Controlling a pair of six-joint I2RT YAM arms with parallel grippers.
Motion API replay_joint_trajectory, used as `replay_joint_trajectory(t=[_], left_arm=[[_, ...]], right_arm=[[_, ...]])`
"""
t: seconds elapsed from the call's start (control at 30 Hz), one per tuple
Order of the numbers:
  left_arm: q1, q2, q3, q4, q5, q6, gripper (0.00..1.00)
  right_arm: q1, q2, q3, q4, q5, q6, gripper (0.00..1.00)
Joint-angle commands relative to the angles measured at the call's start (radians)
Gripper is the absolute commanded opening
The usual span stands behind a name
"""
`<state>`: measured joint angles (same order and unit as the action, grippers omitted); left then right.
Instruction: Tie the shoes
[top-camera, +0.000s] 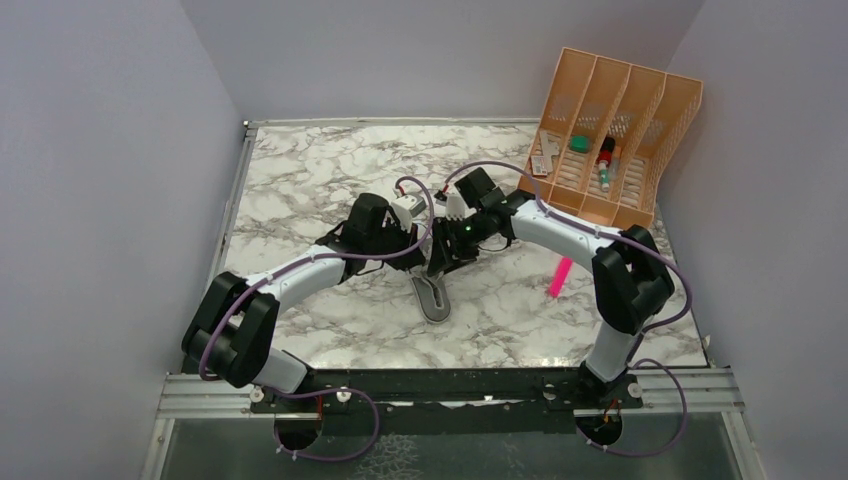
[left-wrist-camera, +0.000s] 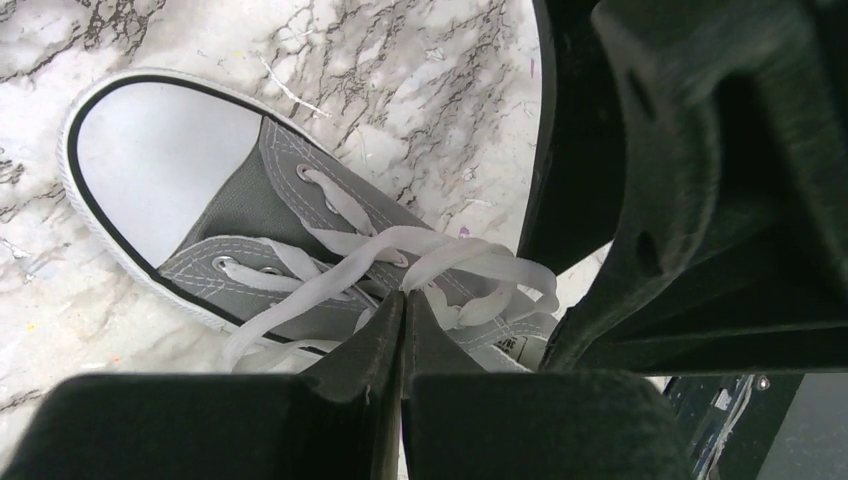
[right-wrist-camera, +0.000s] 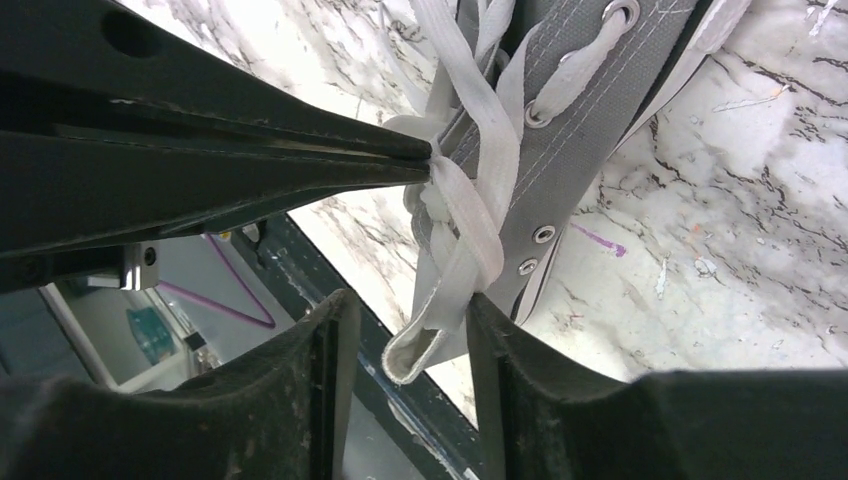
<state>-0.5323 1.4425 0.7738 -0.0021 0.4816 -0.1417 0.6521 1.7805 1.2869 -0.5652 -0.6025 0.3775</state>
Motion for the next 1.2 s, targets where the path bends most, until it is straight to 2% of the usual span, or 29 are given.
replay_joint_trajectory(t=[0.0,0.17,0.23,0.33,0.4,0.47,0.53,0.6,0.67,0.73,0.8,0.93,1.07,1.17], left_arm=[[0.0,0.009,0.034,-0.017,0.018,-0.009,0.02],[0.0,0.001,0.029,-0.018,0.013,-0.024,0.03],[0.0,-0.002,0.026,-0.013,0.012,-0.031,0.02],[0.0,-0.005,0.028,-0.024,0.008,-0.045,0.04],[0.002,-0.019,0.037,-0.065,-0.016,-0.069,0.12],[0.016,-0.054,0.034,-0.102,-0.027,-0.116,0.27],[0.034,-0.107,0.021,-0.151,-0.091,-0.225,0.44],[0.056,-0.162,0.017,-0.241,-0.195,-0.357,0.56],[0.079,-0.207,0.016,-0.337,-0.279,-0.496,0.64],[0.101,-0.235,0.0,-0.388,-0.312,-0.622,0.65],[0.115,-0.225,-0.021,-0.377,-0.31,-0.659,0.66],[0.138,-0.13,-0.03,-0.319,-0.251,-0.579,0.63],[0.145,-0.07,-0.011,-0.175,-0.086,-0.322,0.61],[0.147,-0.02,0.021,-0.147,0.032,-0.16,0.68]], right_arm=[[0.02,0.006,-0.014,0.022,0.053,0.014,0.45],[0.024,-0.006,-0.014,-0.013,0.086,0.009,0.26],[0.024,-0.005,-0.021,-0.005,0.104,0.01,0.22],[0.024,0.006,-0.008,-0.025,0.122,0.008,0.02],[0.024,0.001,0.008,-0.058,0.127,0.006,0.01],[0.023,-0.022,0.017,-0.084,0.122,0.001,0.01],[0.023,-0.061,0.005,-0.083,0.112,0.002,0.01],[0.024,-0.092,-0.013,-0.066,0.098,0.003,0.01],[0.023,-0.101,-0.031,-0.046,0.095,0.009,0.01],[0.023,-0.104,-0.054,-0.026,0.086,0.019,0.0],[0.024,-0.114,-0.069,-0.001,0.086,0.029,0.01],[0.023,-0.103,-0.045,-0.01,0.083,0.014,0.01],[0.024,-0.109,-0.051,0.004,0.059,0.008,0.0],[0.023,-0.115,-0.062,0.008,0.05,0.006,0.01]])
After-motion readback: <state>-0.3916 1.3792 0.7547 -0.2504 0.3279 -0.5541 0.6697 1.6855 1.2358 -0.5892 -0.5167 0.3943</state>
